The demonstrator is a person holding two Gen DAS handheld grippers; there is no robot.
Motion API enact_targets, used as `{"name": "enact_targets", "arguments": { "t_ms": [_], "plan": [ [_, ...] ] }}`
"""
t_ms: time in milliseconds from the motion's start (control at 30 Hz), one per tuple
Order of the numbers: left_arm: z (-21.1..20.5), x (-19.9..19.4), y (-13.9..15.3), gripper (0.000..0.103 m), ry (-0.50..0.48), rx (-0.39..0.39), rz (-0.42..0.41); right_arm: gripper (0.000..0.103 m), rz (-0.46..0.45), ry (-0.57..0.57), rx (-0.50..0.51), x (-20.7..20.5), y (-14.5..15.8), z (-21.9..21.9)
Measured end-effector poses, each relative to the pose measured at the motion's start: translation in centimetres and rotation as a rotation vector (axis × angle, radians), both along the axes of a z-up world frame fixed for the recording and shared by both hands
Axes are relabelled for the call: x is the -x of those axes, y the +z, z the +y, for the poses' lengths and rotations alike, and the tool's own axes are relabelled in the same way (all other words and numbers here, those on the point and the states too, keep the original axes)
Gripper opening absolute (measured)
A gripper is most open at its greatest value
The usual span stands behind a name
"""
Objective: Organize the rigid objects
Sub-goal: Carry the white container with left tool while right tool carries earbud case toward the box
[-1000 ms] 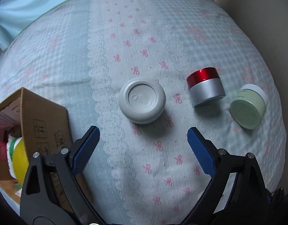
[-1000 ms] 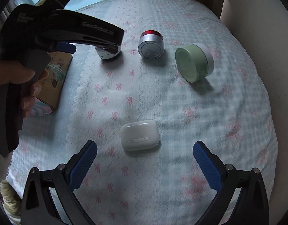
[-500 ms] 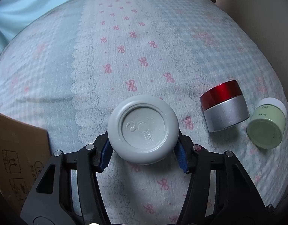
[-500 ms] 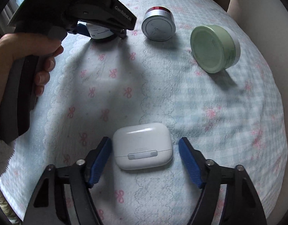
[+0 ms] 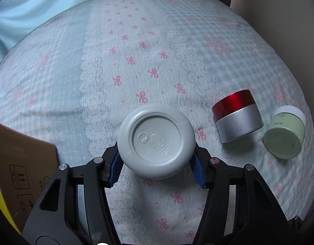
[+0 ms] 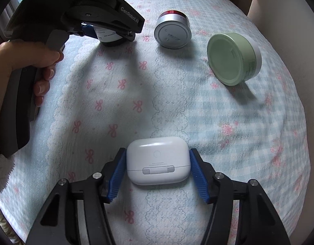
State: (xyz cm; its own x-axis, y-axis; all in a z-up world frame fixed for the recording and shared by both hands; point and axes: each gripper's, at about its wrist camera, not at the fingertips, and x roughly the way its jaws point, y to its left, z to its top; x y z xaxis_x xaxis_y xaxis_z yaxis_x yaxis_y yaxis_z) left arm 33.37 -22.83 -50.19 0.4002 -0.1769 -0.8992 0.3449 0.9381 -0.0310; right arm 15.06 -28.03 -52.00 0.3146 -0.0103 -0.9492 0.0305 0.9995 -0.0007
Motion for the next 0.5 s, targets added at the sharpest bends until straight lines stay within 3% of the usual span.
{"name": "enact_targets", "arguments": {
  "t_ms": [267,500],
  "plan": [
    [0.2,1.9,4.0,0.053,-0.009,0.021,-0.045,0.056,-0.038,-0.019,0.014,1.0,2.4,-0.9],
    [1.3,4.8,10.3,0.053,0.015,0.057,-0.098,0.056,-0.118,-0.027,0.025,2.8,7.2,-1.7]
  ]
}}
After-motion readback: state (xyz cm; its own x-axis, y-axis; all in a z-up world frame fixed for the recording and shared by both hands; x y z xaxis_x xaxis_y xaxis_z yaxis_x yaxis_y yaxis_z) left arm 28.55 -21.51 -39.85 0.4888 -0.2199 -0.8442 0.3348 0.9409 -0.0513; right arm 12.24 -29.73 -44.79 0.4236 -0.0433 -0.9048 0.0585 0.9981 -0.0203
